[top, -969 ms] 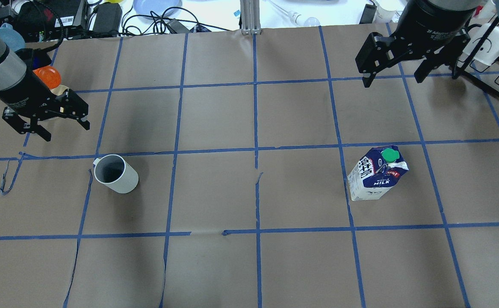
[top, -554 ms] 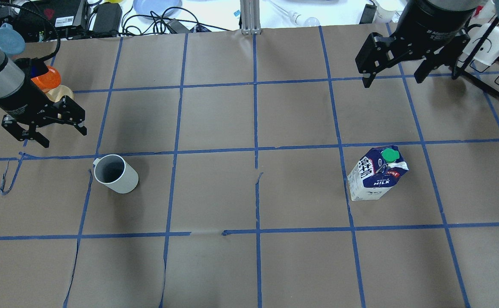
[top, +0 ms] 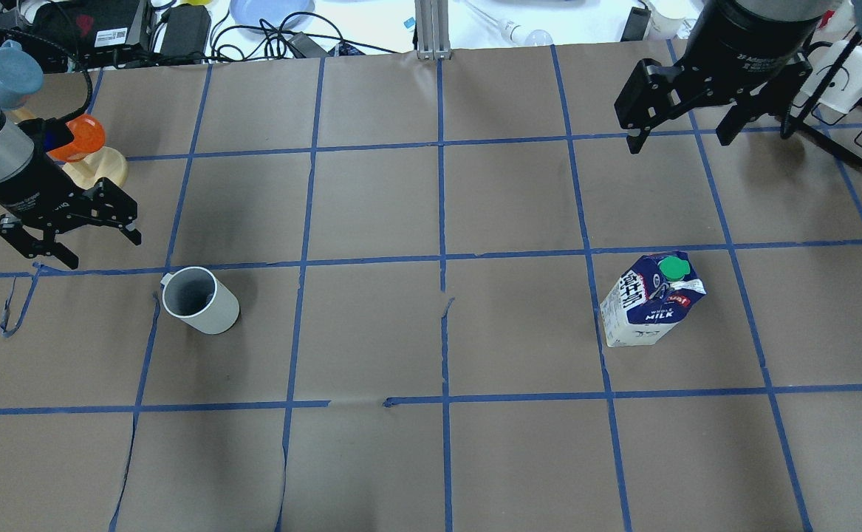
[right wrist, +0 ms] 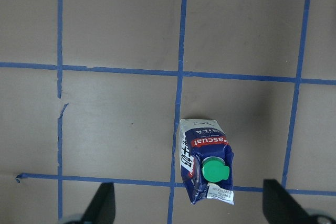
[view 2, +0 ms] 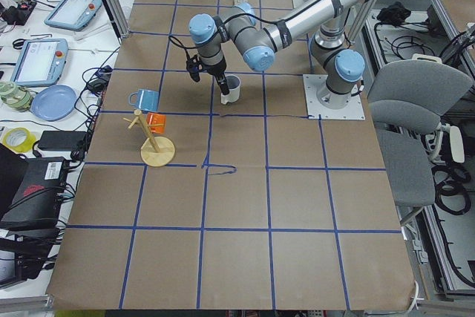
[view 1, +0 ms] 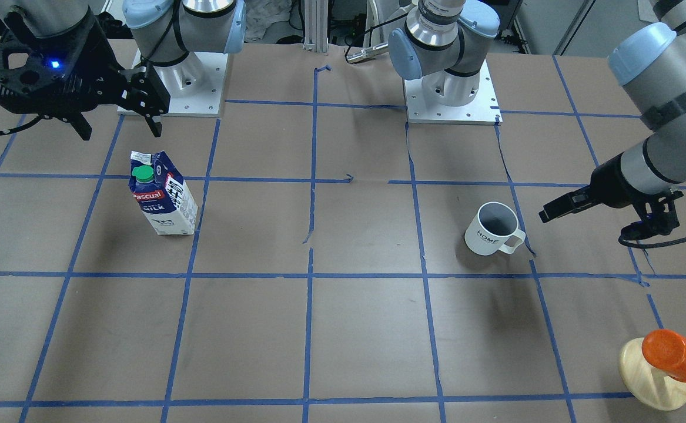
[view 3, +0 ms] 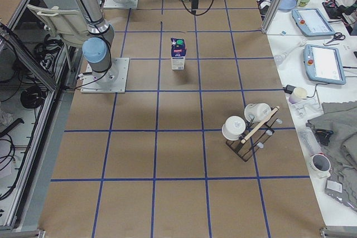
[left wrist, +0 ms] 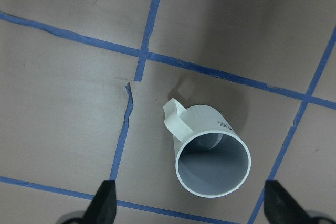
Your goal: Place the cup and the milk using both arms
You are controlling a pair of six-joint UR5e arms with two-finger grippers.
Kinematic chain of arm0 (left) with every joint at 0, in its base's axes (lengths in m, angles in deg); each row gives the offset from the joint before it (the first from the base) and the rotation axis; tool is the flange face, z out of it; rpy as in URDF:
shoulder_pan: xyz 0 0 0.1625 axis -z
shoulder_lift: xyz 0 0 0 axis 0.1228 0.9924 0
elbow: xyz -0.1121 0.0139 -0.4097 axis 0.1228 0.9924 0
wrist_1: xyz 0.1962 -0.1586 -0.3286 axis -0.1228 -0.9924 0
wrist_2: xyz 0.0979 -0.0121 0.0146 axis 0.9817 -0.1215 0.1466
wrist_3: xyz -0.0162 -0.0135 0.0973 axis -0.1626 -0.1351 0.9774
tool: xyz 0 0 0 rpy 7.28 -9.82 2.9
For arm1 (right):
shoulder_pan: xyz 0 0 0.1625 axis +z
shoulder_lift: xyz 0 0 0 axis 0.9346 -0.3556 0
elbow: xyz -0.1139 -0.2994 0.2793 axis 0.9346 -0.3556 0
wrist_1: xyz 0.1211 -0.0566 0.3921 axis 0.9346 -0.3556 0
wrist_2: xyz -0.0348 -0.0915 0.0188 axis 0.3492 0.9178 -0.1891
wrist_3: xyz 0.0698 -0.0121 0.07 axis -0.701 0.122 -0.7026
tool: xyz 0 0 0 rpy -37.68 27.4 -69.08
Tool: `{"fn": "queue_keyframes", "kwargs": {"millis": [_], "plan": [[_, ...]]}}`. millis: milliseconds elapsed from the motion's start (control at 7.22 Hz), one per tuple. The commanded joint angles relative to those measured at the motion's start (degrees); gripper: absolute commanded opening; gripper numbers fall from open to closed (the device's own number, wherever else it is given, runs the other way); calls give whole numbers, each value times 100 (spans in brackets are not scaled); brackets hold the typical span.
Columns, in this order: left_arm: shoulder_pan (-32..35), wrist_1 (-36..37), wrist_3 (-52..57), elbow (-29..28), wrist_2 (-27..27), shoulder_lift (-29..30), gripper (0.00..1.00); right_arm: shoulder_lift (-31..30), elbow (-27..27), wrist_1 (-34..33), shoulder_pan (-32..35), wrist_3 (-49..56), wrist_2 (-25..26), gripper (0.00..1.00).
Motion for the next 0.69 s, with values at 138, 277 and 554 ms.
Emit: {"fn": "queue_keyframes", "kwargs": {"millis": [138,277,554], "plan": [[-40,0,-2,26,2,69,100,0,-12,0,3,0,0,100],[-40,18,-20,121,-7,131,100,0,-12,0,3,0,0,100],[-84,238,-124,218,-24,262,100,0,-12,0,3,0,0,100]]}}
